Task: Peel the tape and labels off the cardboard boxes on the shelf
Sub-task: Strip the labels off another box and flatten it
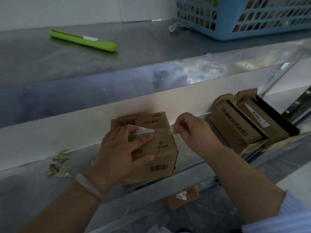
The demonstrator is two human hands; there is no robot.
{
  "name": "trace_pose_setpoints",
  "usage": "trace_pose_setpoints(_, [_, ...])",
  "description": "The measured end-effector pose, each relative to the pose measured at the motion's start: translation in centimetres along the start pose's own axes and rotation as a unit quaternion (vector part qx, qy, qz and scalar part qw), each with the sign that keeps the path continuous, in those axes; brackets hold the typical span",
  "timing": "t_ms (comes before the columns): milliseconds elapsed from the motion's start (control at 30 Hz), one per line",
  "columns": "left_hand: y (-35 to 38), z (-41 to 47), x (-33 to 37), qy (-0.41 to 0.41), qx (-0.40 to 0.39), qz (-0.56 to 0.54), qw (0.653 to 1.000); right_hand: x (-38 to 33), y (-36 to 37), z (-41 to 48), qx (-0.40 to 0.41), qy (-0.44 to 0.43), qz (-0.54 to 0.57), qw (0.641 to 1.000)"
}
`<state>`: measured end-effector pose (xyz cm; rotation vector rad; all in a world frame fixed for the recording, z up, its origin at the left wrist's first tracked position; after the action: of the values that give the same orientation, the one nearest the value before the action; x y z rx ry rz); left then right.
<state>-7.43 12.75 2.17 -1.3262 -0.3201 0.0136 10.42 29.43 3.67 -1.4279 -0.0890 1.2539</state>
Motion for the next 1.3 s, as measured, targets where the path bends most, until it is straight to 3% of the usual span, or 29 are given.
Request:
trace_pose_setpoints(100, [0.0, -0.1, -0.1, 0.006, -0.001, 0.003, 1.0, -0.2, 0.2, 1.1, 0.026, 0.052, 0.011, 0.998])
trace_pose_setpoints(200, [0.0, -0.3, 0.0, 0.012, 0.004, -0.001, 1.0, -0.2, -0.9, 2.4, 0.077, 0.124, 0.1, 0.984])
trace_pose_setpoints(300, [0.1, -0.1, -0.1, 0.009, 0.007, 0.0, 1.0, -0.2, -1.7, 3.2, 0.048, 0.144, 0.19, 0.97])
trace_pose_setpoints(433, [0.2, 0.3, -0.2, 0.0, 0.004, -0.005, 1.0, 0.1, -1.9, 2.4, -0.019, 0.172, 0.386, 0.906])
trace_pose_setpoints(567, [0.2, 0.3, -0.2, 0.007, 0.005, -0.002, 1.0, 0.7, -1.8, 1.8, 0.005, 0.16, 0.316, 0.935])
trace_pose_setpoints(700, [0.1, 0.4, -0.2, 0.005, 0.001, -0.002, 1.0, 0.6, -1.1, 2.1, -0.056, 0.16, 0.22, 0.961])
trace_pose_setpoints(833, [0.1, 0.3, -0.2, 0.003, -0.001, -0.003, 1.0, 0.9, -0.4, 2.0, -0.098, 0.175, 0.235, 0.951])
trace_pose_setpoints(1100, [0.1, 0.2, -0.4, 0.014, -0.001, -0.013, 1.0, 0.6, -0.8, 2.9, -0.075, 0.21, 0.331, 0.917])
trace_pose_setpoints(1167, [0.1, 0.2, -0.4, 0.016, -0.001, -0.015, 1.0, 0.5, -0.7, 3.4, -0.03, 0.194, 0.282, 0.939])
trace_pose_setpoints(1300, [0.1, 0.2, -0.4, 0.02, 0.007, -0.01, 1.0, 0.5, -0.2, 4.0, 0.06, 0.087, 0.051, 0.993])
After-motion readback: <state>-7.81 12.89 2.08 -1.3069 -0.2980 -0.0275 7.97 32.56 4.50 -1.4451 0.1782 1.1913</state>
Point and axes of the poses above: each hand's wrist, its own z-axis towards the middle knuckle, its own y-axis out of the palm, x = y × z, the point moved 1 cm from there along z, towards the middle knuckle
